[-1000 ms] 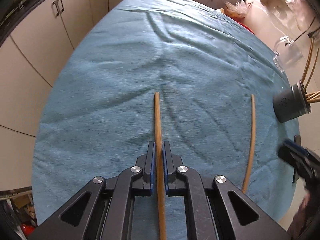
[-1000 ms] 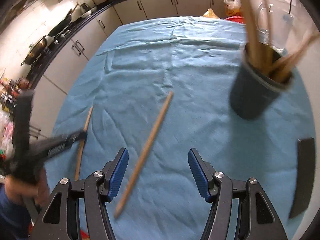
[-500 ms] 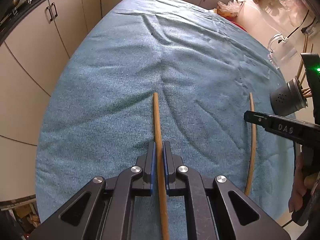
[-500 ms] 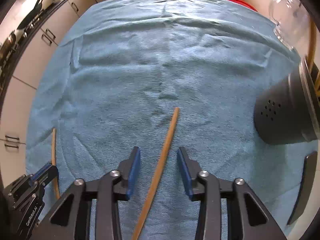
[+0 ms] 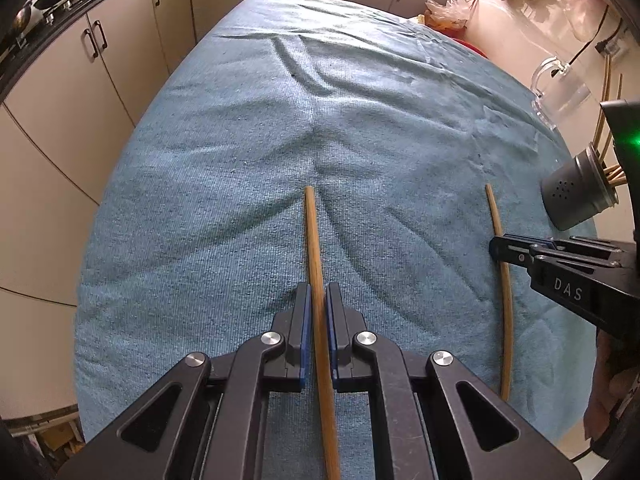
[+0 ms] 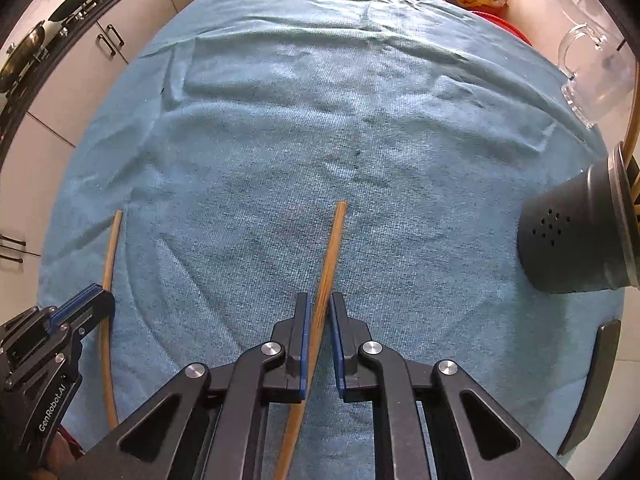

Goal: Organize utensils
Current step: 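Close the left gripper on one chopstick while the right gripper grasps the other, then lift both held chopsticks upright and carry them above the black cup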

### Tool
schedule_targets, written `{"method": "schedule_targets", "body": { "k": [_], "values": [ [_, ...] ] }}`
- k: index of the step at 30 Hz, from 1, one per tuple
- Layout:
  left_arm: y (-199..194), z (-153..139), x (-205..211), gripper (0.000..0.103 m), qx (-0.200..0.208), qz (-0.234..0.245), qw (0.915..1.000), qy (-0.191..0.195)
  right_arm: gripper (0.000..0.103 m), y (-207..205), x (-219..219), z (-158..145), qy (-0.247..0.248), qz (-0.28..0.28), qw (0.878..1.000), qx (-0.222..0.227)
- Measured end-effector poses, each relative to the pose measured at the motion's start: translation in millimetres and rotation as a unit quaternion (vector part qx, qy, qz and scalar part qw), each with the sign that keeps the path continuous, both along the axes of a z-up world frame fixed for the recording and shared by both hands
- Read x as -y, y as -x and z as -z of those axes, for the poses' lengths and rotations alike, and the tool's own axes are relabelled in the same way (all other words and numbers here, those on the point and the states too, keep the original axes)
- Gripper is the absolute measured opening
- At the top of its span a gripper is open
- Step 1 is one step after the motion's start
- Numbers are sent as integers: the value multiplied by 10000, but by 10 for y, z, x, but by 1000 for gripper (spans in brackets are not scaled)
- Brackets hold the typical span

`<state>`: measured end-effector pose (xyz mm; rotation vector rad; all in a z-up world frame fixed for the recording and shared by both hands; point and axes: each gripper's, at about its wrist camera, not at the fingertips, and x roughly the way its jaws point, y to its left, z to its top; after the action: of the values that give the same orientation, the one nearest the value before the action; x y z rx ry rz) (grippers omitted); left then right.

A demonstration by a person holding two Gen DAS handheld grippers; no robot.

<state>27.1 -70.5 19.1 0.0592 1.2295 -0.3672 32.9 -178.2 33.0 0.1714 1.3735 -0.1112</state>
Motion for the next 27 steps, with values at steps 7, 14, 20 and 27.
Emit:
{"method": "schedule_targets", "body": {
  "k": [7,14,20,27],
  "values": [
    [25,5,35,7,100,27,9999,-70,11,-54,-12,-5,107,-127,9998,-86],
    [51,1,32,7,183,56,9997,-121,8,-52,-138,-5,234,-187,9995,86],
    [66,-42,-3,7,198,39,9998,-58,7,116,-74,-105,-199,65,9986,482],
    [73,-505,-103,6,740,24,9969,257,7,443,-46,-692,-239,214,9878,1527]
  ]
}}
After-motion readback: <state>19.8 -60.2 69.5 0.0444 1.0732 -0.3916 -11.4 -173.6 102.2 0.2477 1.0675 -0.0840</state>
